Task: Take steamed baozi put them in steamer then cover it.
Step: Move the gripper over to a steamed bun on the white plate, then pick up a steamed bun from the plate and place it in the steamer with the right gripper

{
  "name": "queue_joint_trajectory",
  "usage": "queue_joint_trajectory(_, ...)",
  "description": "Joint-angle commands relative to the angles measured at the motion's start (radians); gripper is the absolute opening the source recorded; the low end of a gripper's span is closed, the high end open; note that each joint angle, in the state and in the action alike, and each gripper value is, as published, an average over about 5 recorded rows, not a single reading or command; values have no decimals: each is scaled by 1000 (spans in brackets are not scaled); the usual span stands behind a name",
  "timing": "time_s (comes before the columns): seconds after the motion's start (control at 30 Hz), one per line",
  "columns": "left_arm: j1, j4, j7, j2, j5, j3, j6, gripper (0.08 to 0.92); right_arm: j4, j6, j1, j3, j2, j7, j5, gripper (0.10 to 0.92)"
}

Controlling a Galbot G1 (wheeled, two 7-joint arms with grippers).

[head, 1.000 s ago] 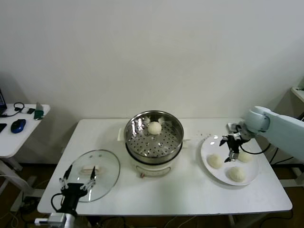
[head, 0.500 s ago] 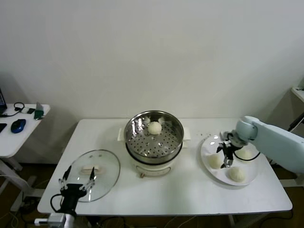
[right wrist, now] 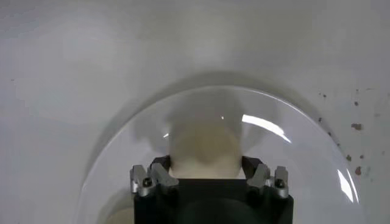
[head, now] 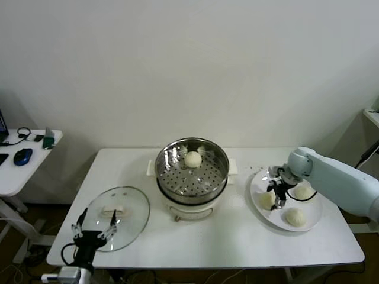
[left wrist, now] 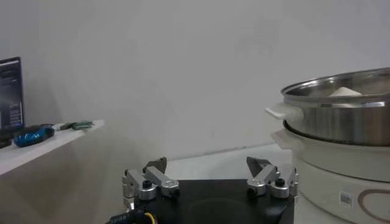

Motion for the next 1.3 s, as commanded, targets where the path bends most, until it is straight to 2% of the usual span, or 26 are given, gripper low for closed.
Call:
queue_joint_trajectory(0.03, -1, -1, 0, -2, -2, -1, 0, 823, -21, 3, -11, 12, 12, -5, 0, 710)
queue_joint_trajectory(0.27, 3, -7, 0, -5, -2, 0, -1, 823, 32, -4, 119, -70, -45, -6, 103, 694)
queue_joint_trajectory(0.53, 14, -16, 1, -2, -5, 9, -3, 823, 55, -8, 566, -407, -42, -26, 426, 687)
queue_joint_trajectory(0.73, 24, -29, 4, 5, -3, 31, -4, 823, 69, -48, 804, -559, 83, -23, 669, 687)
queue_joint_trajectory(0.93, 19, -42, 8, 7, 0, 51, -4, 823, 48, -88, 877, -602, 256, -3, 821, 687)
queue_joint_trajectory(1.07, 22, -49, 9, 7, -4, 54, -10, 823, 43, -115, 872, -601, 378, 18, 887, 687)
queue_joint_trajectory(1.3, 48, -74, 14, 19, -23, 64, -29, 823, 30, -154, 793, -574, 537, 62, 912, 687)
